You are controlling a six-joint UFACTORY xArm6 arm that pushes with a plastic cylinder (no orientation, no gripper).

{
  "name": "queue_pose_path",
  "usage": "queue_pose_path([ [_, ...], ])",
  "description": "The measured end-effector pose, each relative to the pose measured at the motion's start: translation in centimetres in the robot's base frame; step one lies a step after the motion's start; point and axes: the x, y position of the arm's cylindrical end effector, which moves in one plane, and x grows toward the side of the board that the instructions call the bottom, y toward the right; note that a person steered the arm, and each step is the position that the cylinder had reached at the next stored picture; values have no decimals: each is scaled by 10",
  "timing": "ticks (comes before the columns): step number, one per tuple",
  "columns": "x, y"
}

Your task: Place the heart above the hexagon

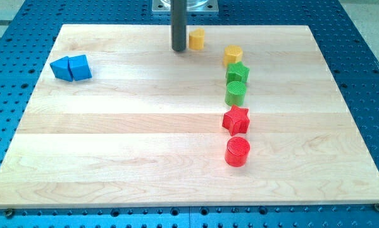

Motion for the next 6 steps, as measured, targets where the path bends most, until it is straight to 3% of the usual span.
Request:
queue_pose_path([
  [1, -16, 54],
  [3, -63, 72],
  [5, -41, 134],
  [6, -55, 123],
])
